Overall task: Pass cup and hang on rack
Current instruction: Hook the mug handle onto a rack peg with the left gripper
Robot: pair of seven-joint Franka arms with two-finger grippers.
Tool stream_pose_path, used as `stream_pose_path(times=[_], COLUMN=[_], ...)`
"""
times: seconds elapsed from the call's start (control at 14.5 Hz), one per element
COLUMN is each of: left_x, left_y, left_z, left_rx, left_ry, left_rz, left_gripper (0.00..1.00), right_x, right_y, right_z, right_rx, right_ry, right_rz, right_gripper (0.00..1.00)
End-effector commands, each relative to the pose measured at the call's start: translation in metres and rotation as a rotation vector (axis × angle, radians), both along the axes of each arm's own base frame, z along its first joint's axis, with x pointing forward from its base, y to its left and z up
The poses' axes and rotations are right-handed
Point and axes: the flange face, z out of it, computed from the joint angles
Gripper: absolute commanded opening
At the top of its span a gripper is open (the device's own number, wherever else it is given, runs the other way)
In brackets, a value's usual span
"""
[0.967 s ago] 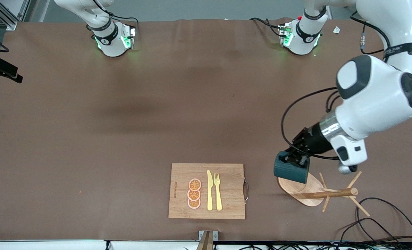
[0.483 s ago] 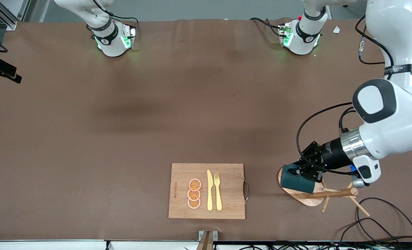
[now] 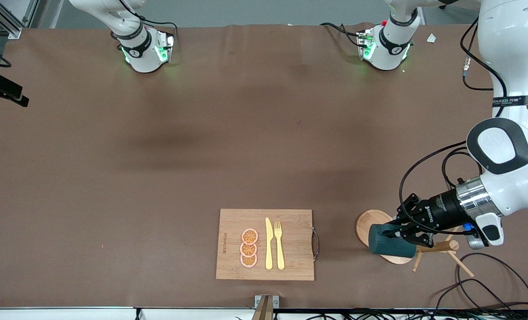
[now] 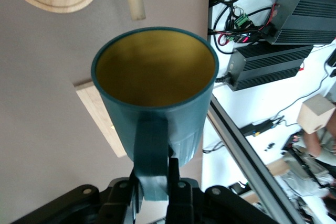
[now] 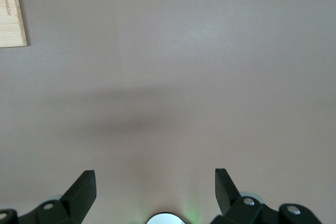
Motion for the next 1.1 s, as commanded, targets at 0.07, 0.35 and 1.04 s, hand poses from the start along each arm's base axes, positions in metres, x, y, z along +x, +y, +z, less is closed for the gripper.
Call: stream_pose_path(times=[0.07,0.35,1.04], left_x=[0.004,0.007,0.009], left_y=[0.023,0.036,0.071], left_z=[-0.003,-0.015,-0.031], left_rx=[-0.039,-0.086,-0.125], left_ry=[0.000,0.026,0.053], left_rz=[0.045,0.081,0.099], left_gripper=[0.00,0.00,0.00], right_x=[-0.006,-0.006,-0.006], right_y=[-0.003,-0.004,-0.001], right_z=[0.001,0.001,0.001], right_rx=[0.006,0.006,0.004], right_ry=[-0.008,-0.008,-0.008], right_rz=[-0.008,-0.006,-0.004], right_gripper=[1.00,1.00,1.00])
